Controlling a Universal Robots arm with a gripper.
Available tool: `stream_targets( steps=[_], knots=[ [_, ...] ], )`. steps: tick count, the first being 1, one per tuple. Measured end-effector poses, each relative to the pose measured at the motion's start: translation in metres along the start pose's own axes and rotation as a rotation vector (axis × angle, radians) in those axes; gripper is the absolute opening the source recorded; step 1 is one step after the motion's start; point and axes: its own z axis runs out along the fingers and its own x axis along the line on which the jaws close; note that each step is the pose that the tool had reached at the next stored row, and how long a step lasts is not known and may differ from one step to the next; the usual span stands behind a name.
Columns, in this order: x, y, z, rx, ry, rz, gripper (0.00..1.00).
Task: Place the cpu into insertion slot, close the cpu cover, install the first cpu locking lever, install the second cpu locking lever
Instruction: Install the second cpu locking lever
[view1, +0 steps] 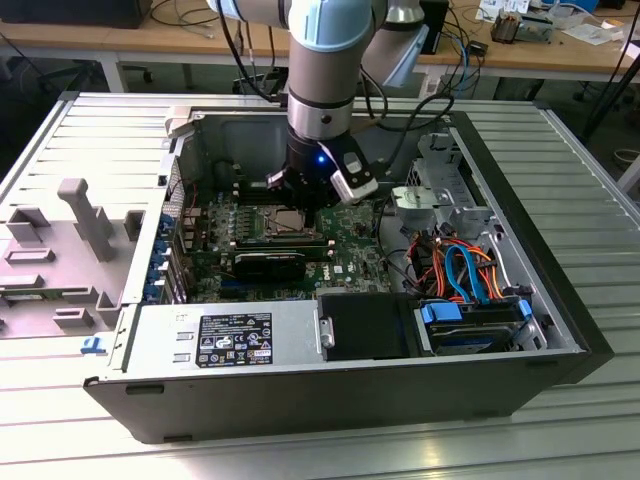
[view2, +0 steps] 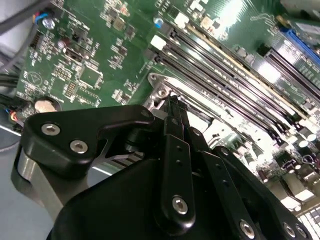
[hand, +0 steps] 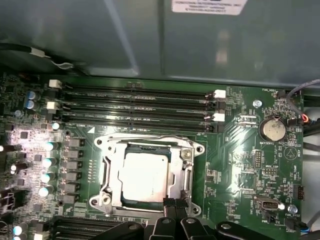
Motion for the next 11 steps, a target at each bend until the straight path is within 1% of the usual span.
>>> stream_targets(
  steps=[1, 2, 3, 4, 5, 6, 11],
  knots=[
    [-0.0008, -0.0008, 0.0000, 0.0034, 0.0002, 0.000, 0.11],
    [-0.0014, -0.0012, 0.0000, 0.0090, 0.0006, 0.000, 0.11],
    [-0.0022, -0.0014, 0.0000, 0.0185, 0.0013, 0.000, 0.11],
    [-0.0028, -0.0014, 0.0001, 0.0254, 0.0017, 0.000, 0.11],
    [-0.0033, -0.0015, 0.0003, 0.0284, 0.0020, 0.000, 0.11],
    [-0.0033, -0.0018, 0.0006, 0.0289, 0.0021, 0.001, 0.11],
    [-0.0028, -0.0116, 0.0041, 0.0288, 0.0021, 0.000, 0.11]
  ],
)
